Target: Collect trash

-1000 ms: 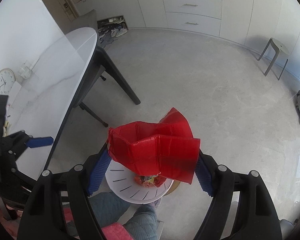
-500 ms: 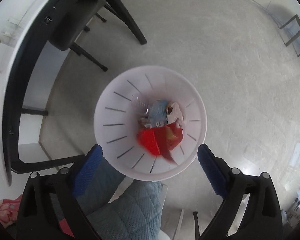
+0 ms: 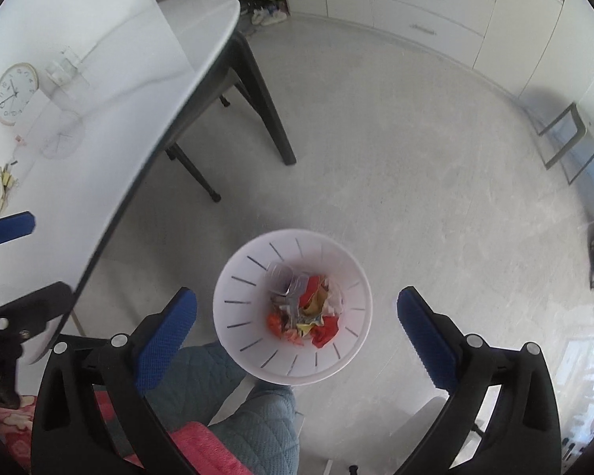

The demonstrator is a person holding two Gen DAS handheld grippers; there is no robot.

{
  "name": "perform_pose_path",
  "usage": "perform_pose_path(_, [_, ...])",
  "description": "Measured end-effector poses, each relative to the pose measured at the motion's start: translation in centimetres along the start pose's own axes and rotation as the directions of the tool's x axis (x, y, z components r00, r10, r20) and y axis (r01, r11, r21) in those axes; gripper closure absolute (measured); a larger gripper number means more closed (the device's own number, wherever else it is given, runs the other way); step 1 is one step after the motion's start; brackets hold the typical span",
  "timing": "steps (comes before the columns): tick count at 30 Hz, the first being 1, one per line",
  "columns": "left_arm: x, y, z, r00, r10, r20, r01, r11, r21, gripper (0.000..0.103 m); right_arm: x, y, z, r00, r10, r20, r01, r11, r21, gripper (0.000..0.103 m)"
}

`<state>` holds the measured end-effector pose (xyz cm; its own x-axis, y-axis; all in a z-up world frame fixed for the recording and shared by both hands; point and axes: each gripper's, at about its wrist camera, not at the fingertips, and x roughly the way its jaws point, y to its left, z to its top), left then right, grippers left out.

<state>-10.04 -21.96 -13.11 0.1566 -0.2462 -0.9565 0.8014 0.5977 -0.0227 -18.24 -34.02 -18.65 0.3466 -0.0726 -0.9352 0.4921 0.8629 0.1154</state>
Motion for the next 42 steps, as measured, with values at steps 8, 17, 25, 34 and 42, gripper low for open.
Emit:
perform_pose_path(8, [-2.1, 2.0, -0.6, 0.999, 0.013, 0.039, -0.01, 0.997, -0.079, 0.011, -2.6, 2.1, 1.0, 0.999, 0.01, 0.034, -0.008, 0.997, -0.073, 0.002])
perform_pose_path(17, [-1.4, 5.8, -2.9, 1.0, 0.016, 0.009, -0.015, 0.99, -0.143, 0.011, -0.9, 6.9, 1.1, 1.0, 0.006, -0.004, -0.007, 0.987, -0.158, 0.002])
perform_pose_path(25, [-2.2, 8.7, -4.4, 1.0, -0.007, 0.03, 0.01, 0.994, -0.108, 0.011, -1.4, 10.7, 0.8, 0.999, -0.046, 0.005, 0.047, 0.99, -0.131, 0.002])
perform_pose_path(34, [-5.5, 13.9, -4.9, 0.992, 0.021, 0.127, -0.003, 0.99, -0.142, 0.011, -4.8, 15.9, 2.1, 0.992, -0.075, 0.1, 0.087, 0.989, -0.122, 0.002])
perform_pose_path(42, [-10.0, 18.4, -4.5, 0.967, 0.101, 0.235, -0.053, 0.978, -0.201, 0.011, -8.6, 21.3, 5.2, 0.973, -0.049, 0.224, 0.089, 0.981, -0.173, 0.002])
